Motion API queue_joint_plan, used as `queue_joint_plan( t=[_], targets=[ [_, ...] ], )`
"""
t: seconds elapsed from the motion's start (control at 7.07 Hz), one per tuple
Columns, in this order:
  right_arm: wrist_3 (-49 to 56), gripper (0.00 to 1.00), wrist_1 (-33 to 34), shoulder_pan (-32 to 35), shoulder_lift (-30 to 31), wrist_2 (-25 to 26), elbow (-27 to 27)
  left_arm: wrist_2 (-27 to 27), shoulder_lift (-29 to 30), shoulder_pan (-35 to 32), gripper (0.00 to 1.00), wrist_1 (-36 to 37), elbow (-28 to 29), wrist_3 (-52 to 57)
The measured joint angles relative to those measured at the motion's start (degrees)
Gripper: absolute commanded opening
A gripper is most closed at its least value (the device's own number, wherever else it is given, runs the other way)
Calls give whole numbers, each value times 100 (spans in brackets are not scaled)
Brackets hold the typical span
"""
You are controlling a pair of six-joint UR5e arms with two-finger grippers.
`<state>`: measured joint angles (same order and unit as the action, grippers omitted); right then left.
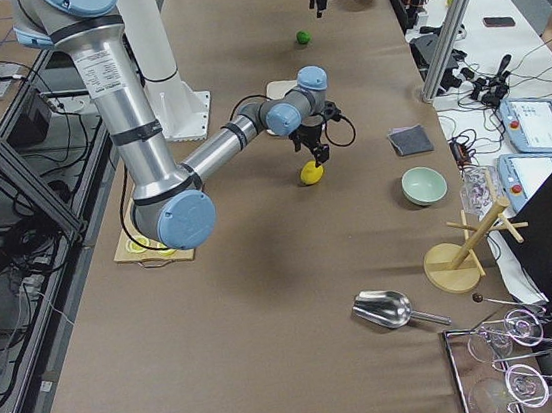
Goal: Place all lemons on tray
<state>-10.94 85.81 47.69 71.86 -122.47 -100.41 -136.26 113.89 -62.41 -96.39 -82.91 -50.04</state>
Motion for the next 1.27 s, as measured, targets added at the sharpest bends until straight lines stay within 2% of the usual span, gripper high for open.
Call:
queue_joint_plan(
  t=[0.28, 0.99, 1.13, 1.27],
  targets=[
    [11, 99, -426, 153, -25, -289, 443, 308, -50, 318, 97, -547, 229, -211],
    [105, 99, -630, 109, -273, -528, 1093, 420, -327, 652, 94, -1331, 257, -617],
    [150, 93, -640, 64, -285, -515, 1148, 451, -402, 680, 91, -1463, 250, -651],
    [218, 66, -643, 32, -303, -511, 1219, 468, -478, 700, 88, -1587, 240, -716]
  ],
)
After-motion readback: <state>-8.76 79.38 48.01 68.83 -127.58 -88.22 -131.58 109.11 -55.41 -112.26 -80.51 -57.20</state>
